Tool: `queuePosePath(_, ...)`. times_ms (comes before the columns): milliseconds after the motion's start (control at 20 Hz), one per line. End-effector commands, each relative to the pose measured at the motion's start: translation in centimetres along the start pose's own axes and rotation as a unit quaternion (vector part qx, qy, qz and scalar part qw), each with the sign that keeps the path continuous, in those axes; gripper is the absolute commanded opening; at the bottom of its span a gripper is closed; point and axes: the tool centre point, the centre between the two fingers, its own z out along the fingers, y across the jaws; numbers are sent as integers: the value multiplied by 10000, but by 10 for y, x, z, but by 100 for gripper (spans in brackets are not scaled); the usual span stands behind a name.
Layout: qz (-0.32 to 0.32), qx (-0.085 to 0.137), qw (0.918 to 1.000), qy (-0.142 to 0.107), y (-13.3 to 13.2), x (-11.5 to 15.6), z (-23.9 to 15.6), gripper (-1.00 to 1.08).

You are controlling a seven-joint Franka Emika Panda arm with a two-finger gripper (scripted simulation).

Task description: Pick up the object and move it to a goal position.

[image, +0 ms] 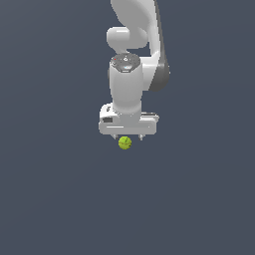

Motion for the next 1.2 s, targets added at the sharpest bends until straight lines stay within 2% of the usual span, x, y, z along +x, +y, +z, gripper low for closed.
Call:
queuePosePath(0, 0, 0, 10000, 0, 0, 0, 0, 100)
queuePosePath(450, 93, -134, 9998, -91, 18, -5, -1, 100)
queuePosePath(700, 98, -130, 9998, -93, 18, -6, 1, 100)
queuePosePath(1150, 261, -123, 9994, -178, 19, -31, 37, 100)
